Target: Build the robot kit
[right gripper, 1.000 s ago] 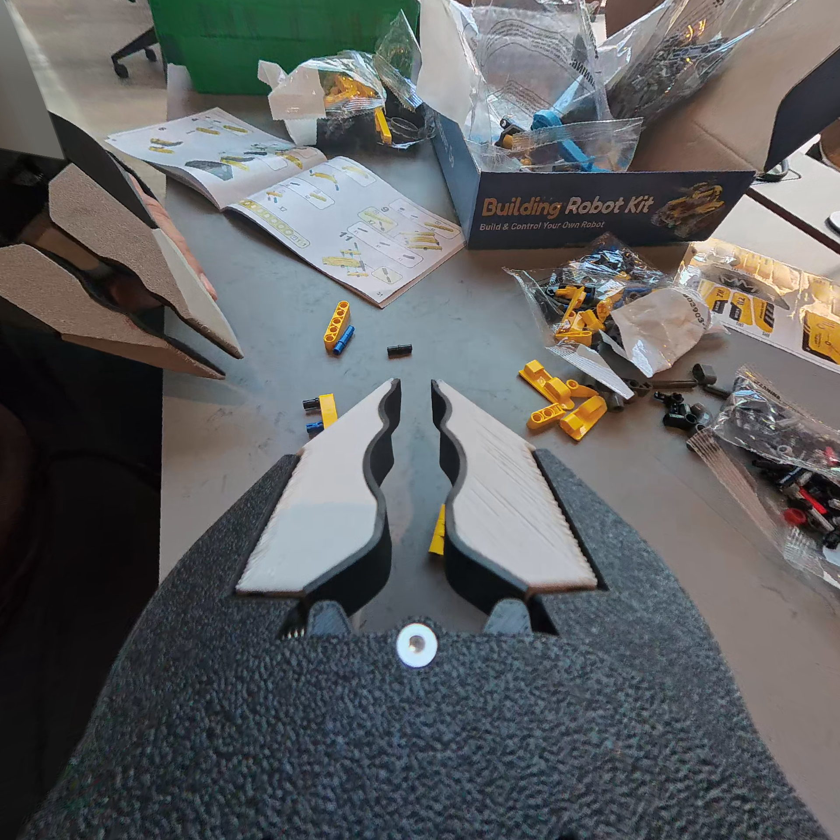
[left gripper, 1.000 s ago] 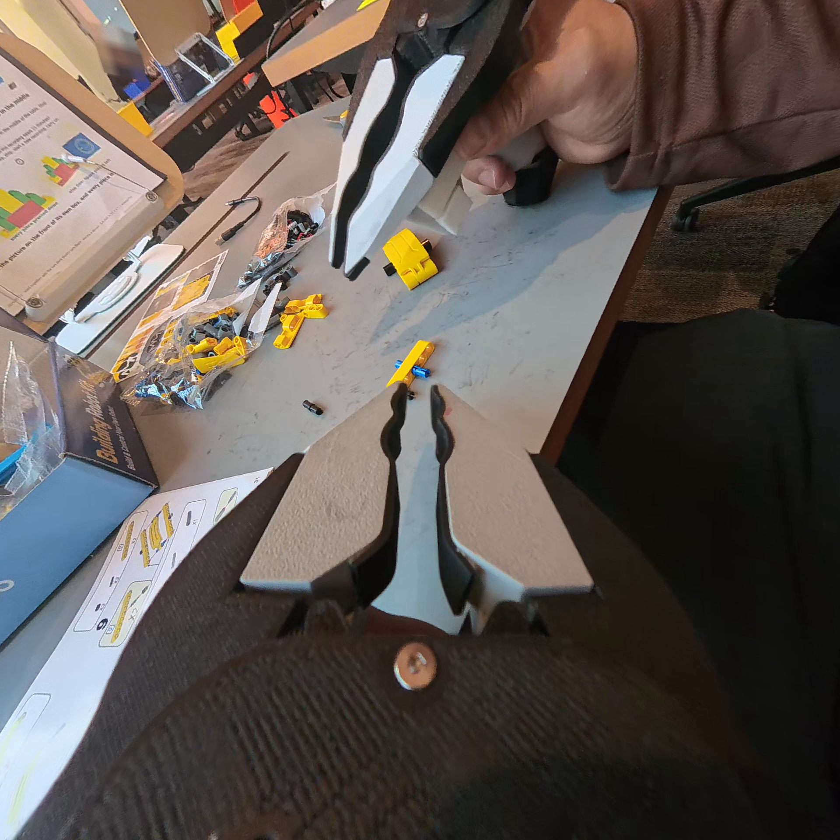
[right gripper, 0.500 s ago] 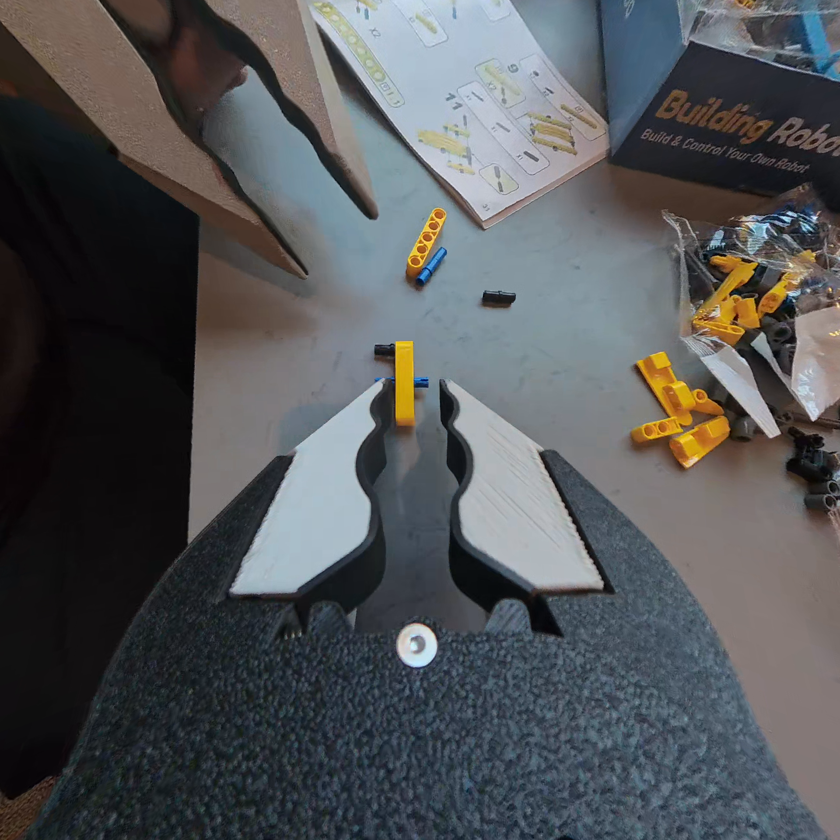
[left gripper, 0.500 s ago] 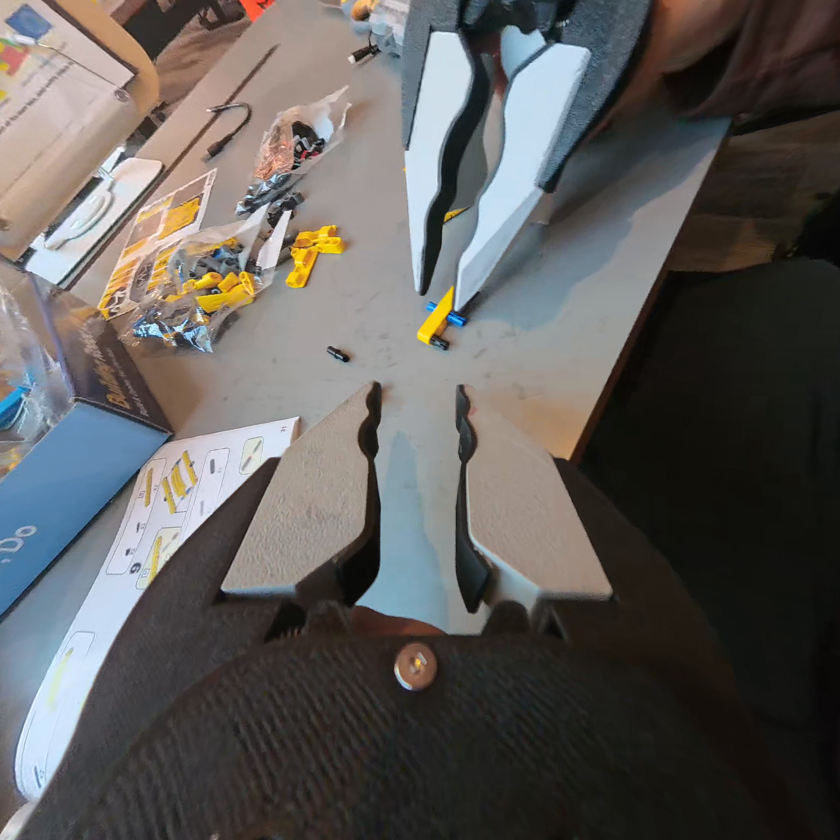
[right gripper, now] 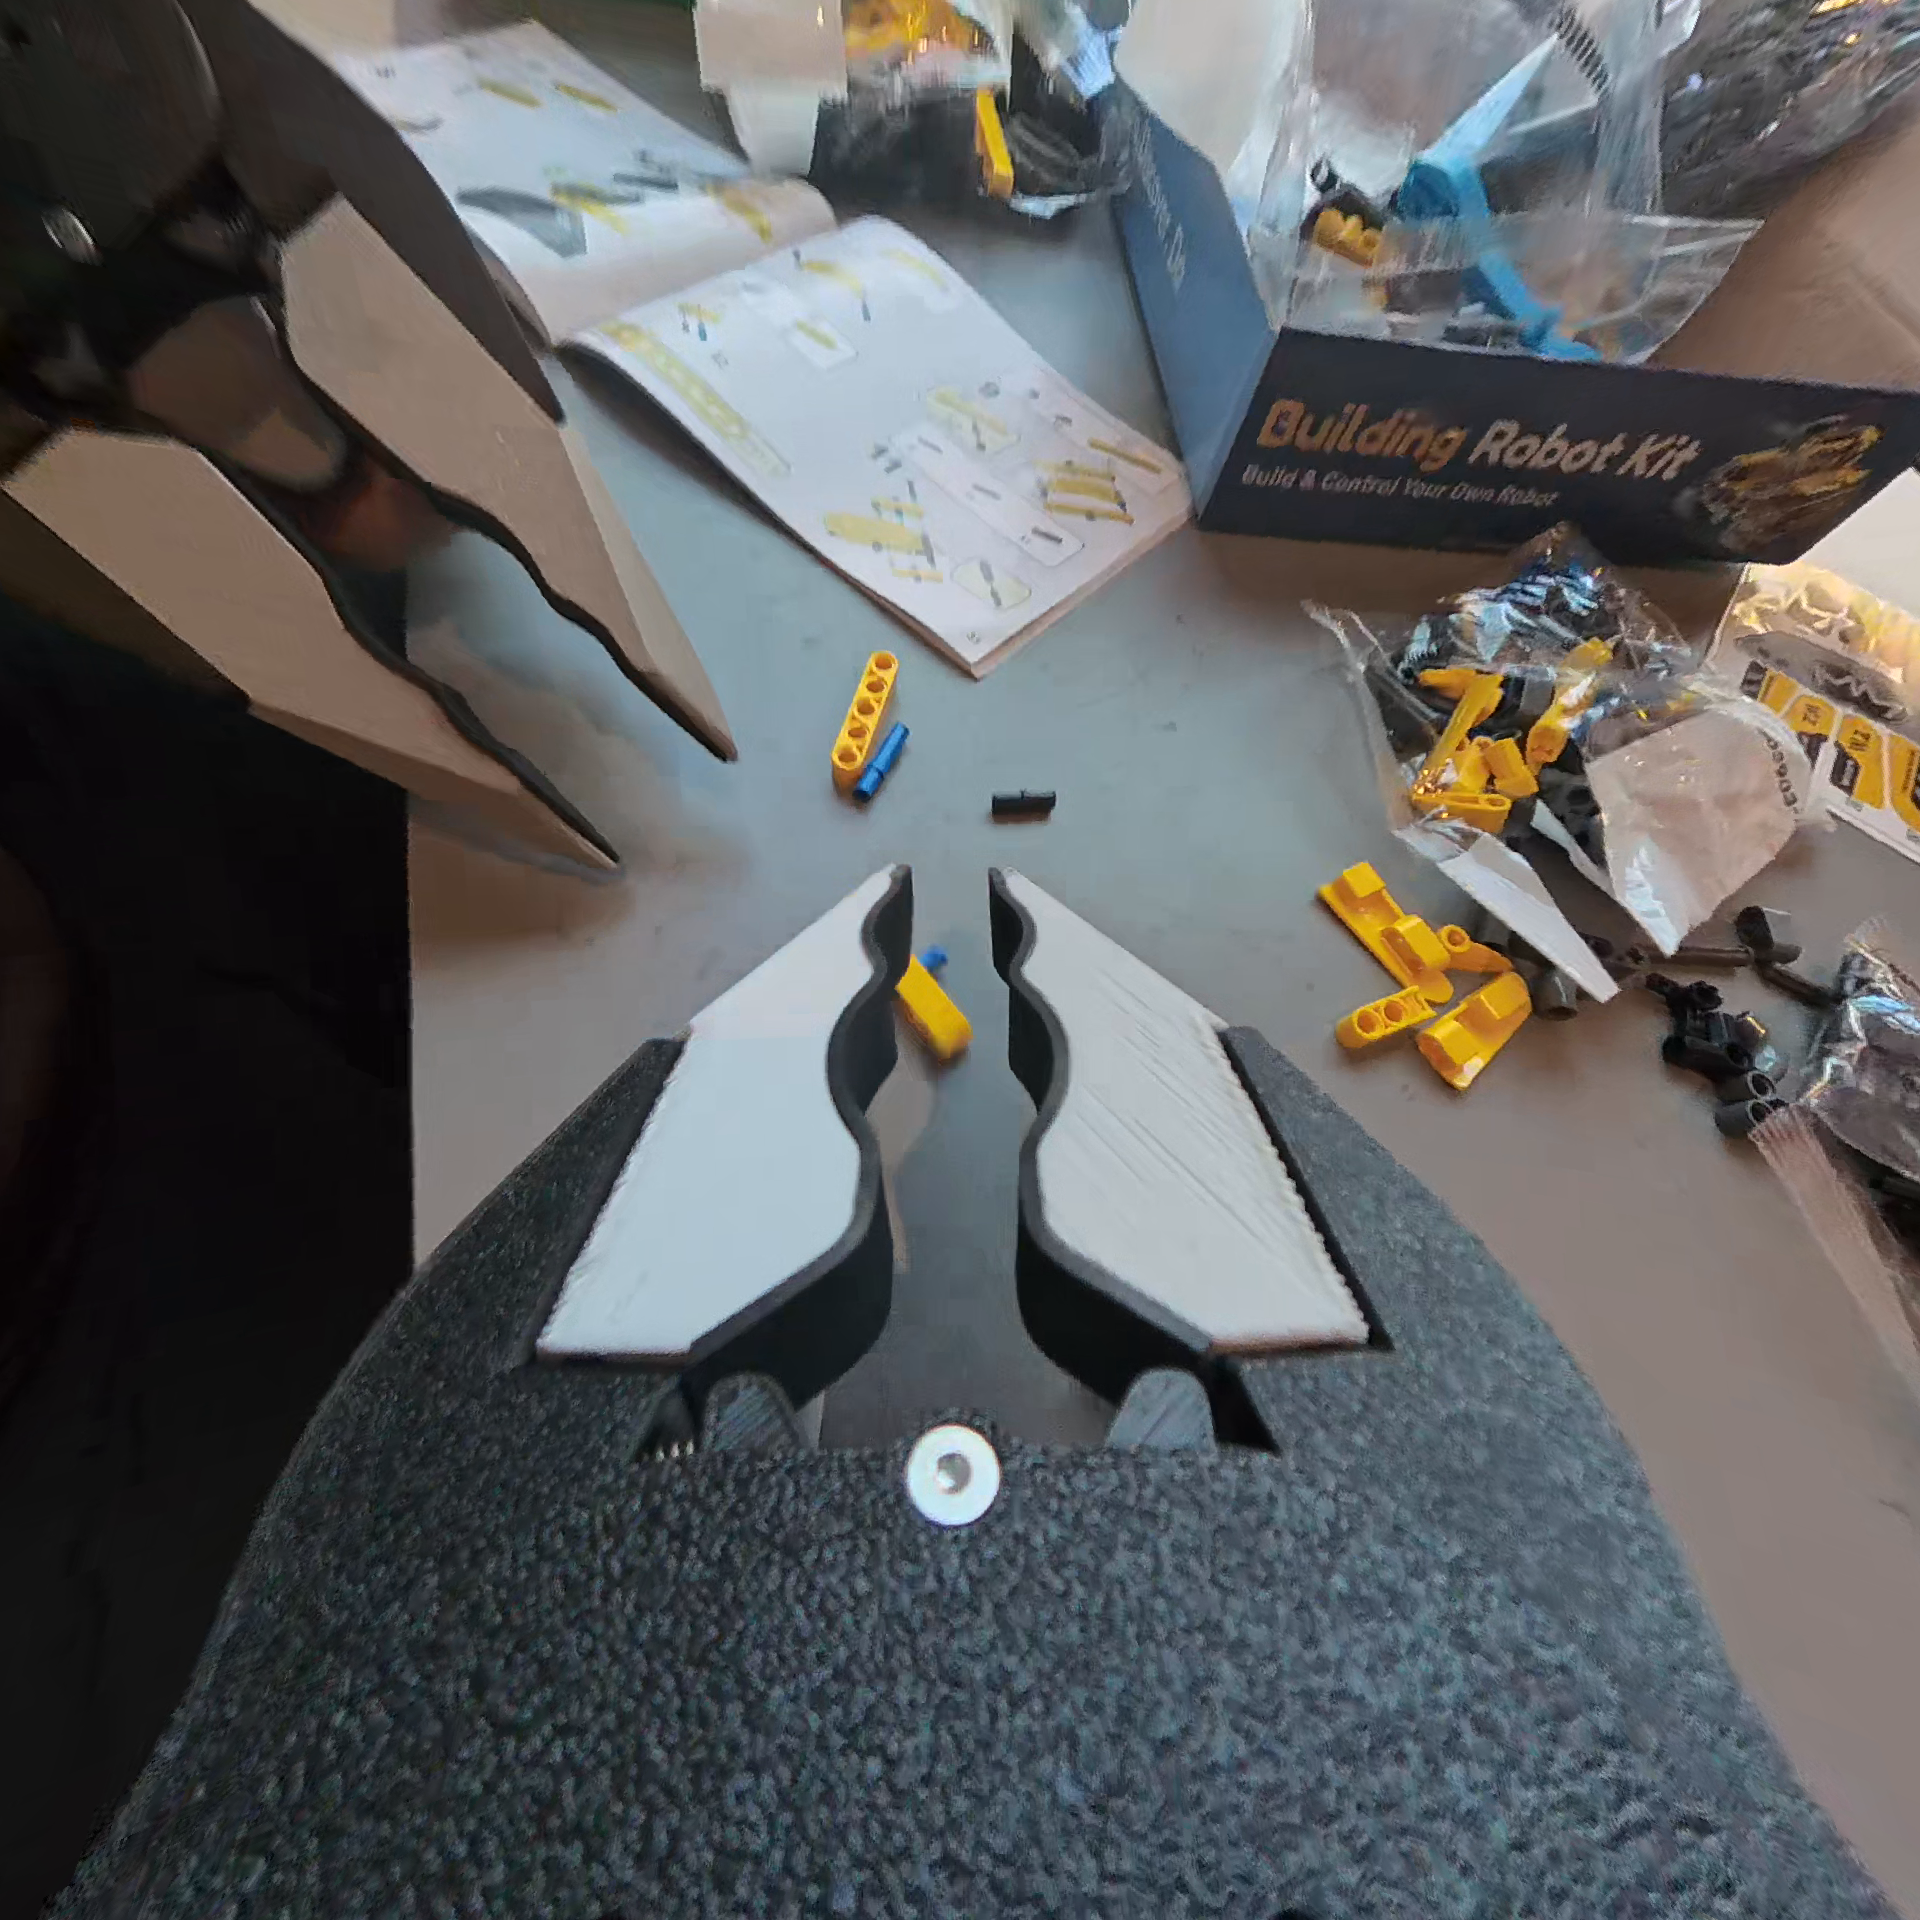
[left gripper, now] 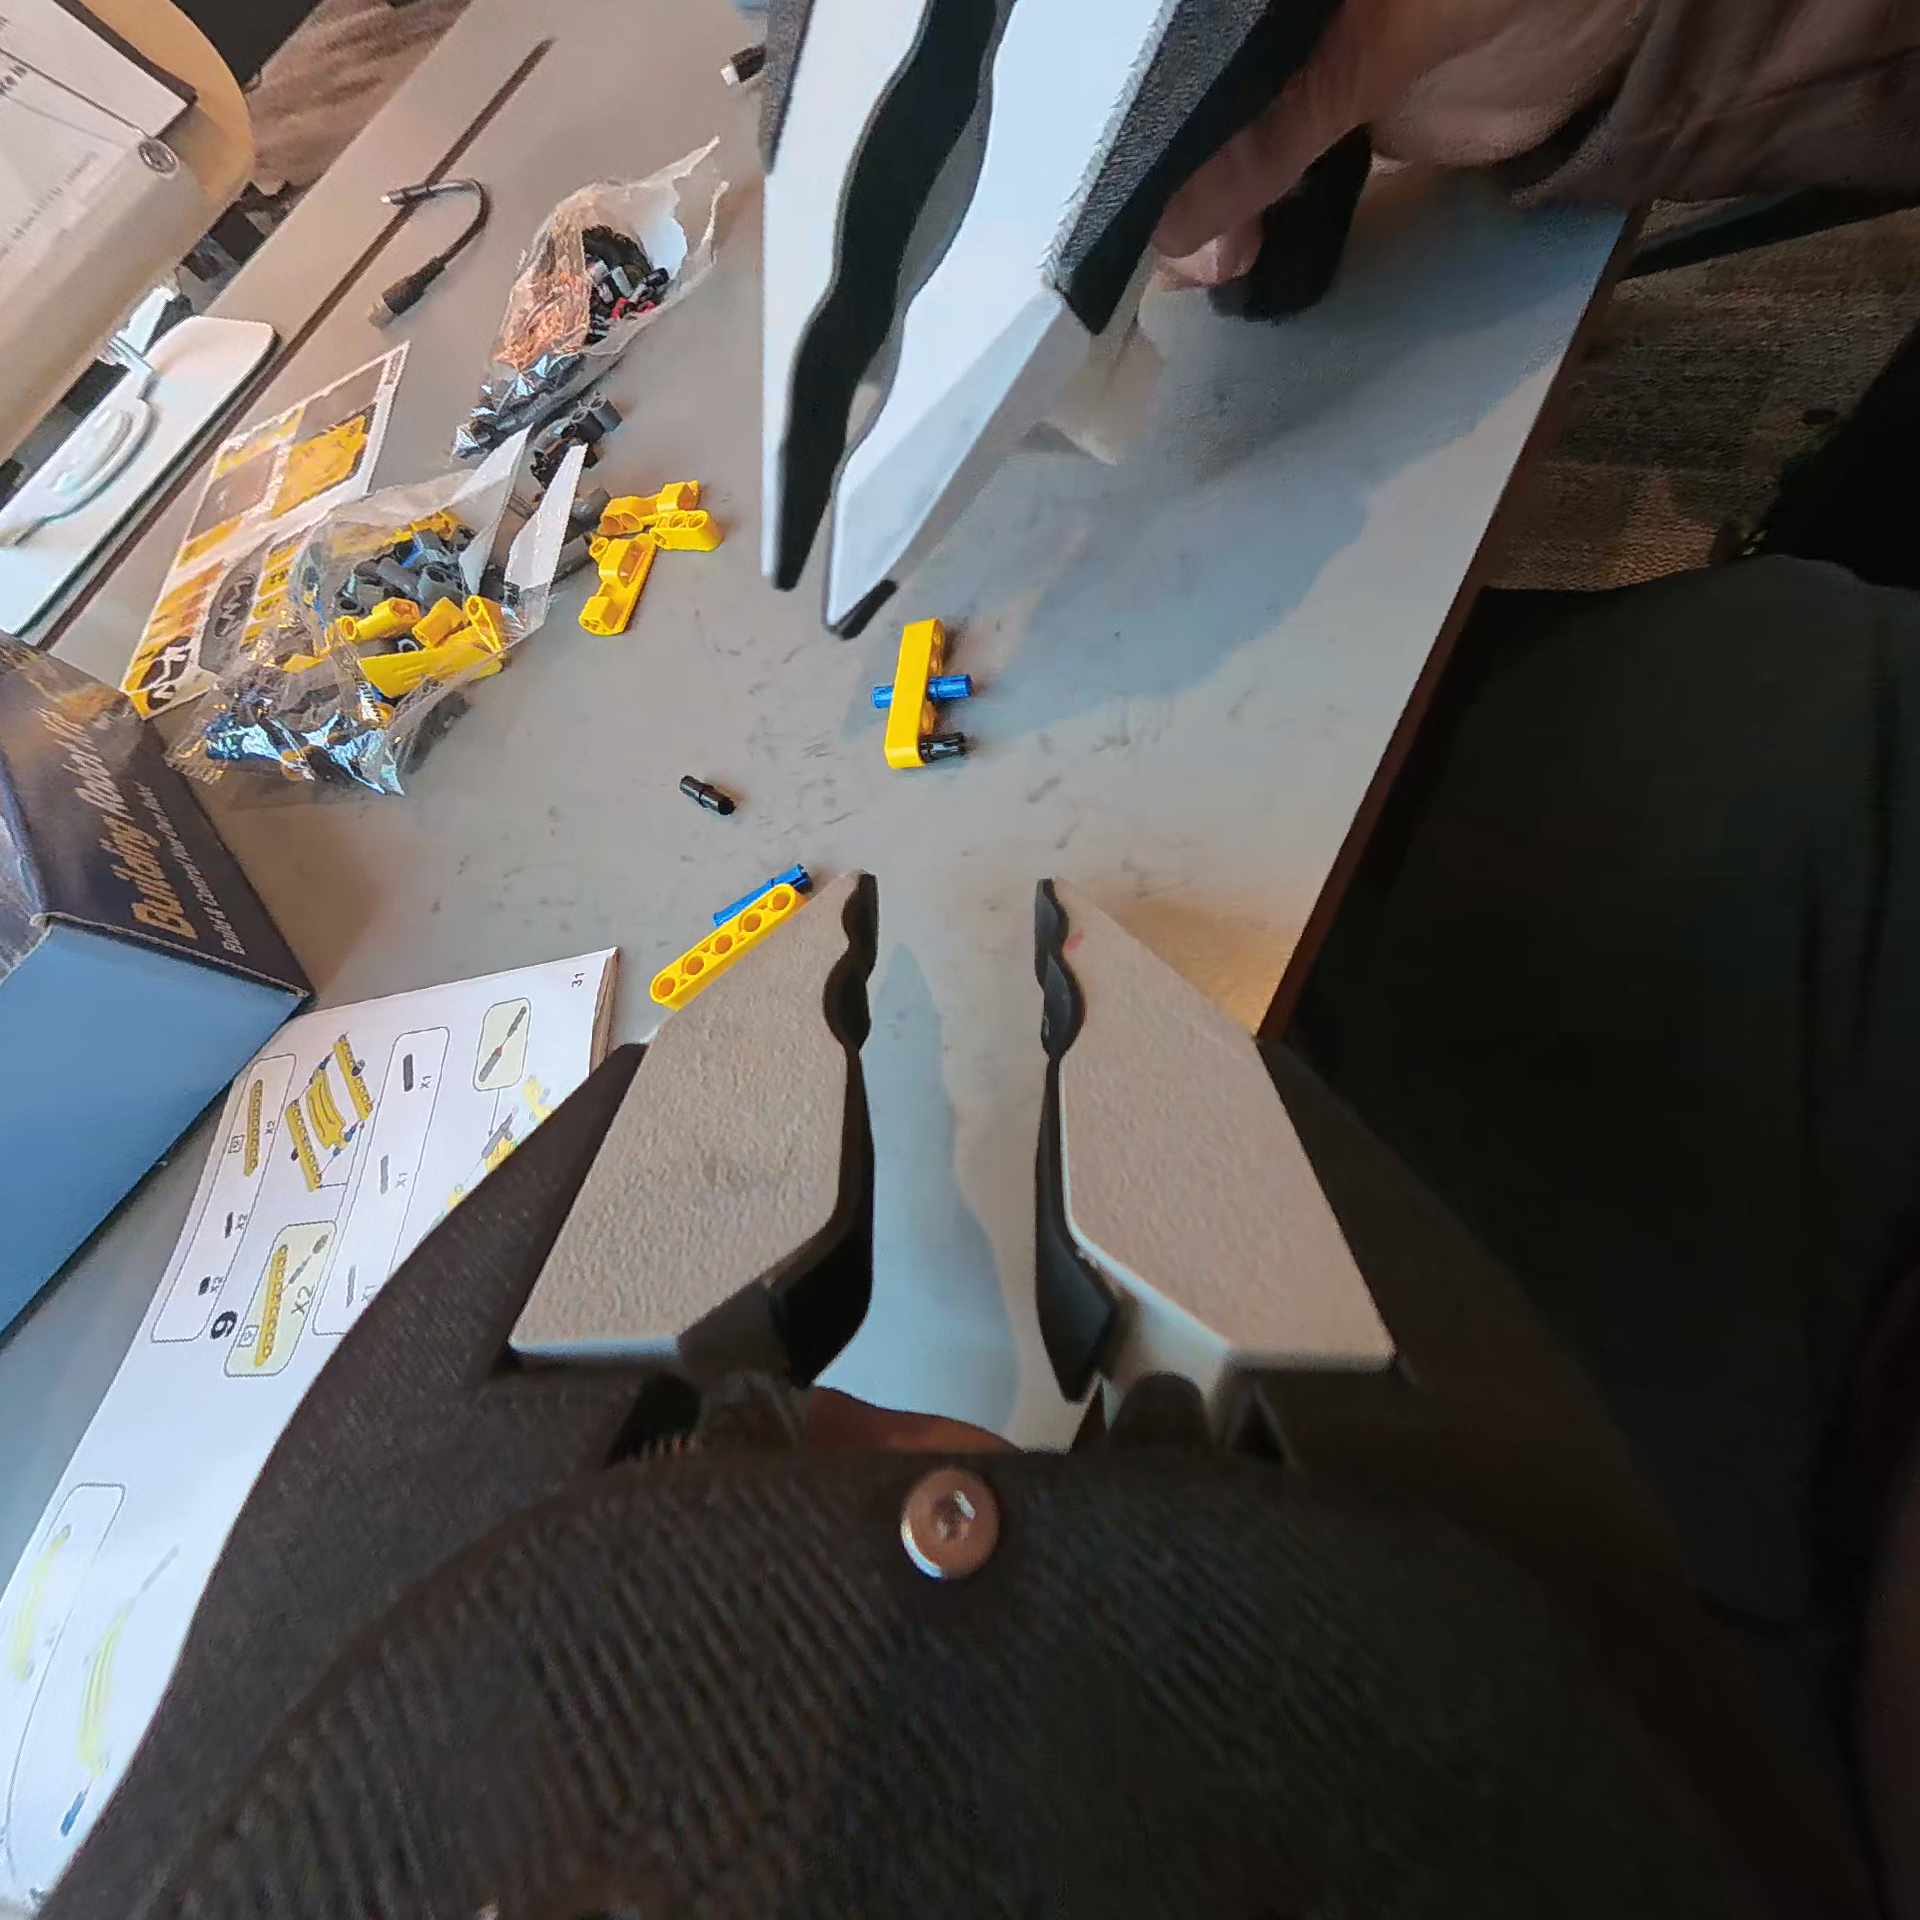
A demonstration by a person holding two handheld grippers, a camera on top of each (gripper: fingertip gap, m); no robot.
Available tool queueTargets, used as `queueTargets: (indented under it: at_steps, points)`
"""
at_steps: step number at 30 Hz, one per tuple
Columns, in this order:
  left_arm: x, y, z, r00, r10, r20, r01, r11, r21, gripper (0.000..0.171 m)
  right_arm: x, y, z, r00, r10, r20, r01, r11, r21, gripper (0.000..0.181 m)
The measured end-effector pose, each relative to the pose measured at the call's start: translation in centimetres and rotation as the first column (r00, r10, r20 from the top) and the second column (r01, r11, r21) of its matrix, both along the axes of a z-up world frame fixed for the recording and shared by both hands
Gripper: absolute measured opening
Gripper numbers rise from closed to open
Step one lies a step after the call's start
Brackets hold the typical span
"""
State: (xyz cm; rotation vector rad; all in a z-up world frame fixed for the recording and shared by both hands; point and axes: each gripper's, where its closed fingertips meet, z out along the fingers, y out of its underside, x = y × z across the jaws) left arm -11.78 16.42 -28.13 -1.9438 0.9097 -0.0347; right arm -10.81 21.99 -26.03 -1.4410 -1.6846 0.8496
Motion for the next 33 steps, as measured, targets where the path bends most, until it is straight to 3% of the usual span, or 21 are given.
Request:
queueTargets:
  at_steps: [6,13,18,25,33]
  points:
    - [0.3,-0.2,0.0,1.000,-0.024,0.003,0.024,1.000,-0.004,0.027,-3.7,-2.4,-0.6,0.999,0.015,0.046,-0.015,1.000,-0.005,0.018]
    - [0.4,-0.3,0.0,0.999,-0.032,-0.007,0.032,0.999,0.012,0.026,-6.1,-2.9,-1.6,0.995,0.023,0.101,-0.026,0.999,0.021,0.020]
    - [0.4,-0.4,0.0,0.999,-0.035,-0.003,0.035,0.999,0.006,0.026,-6.6,-2.5,-2.3,0.989,0.021,0.146,-0.022,1.000,0.006,0.018]
    - [0.4,-0.4,0.0,0.999,-0.035,-0.001,0.035,0.999,0.003,0.026,-6.5,-3.0,-2.8,0.983,0.039,0.178,-0.051,0.997,0.059,0.001]
    - [0.5,-0.4,-0.1,0.999,-0.040,-0.004,0.040,0.999,0.004,0.023,-6.1,-3.4,-2.8,0.983,0.053,0.178,-0.064,0.996,0.057,0.000]
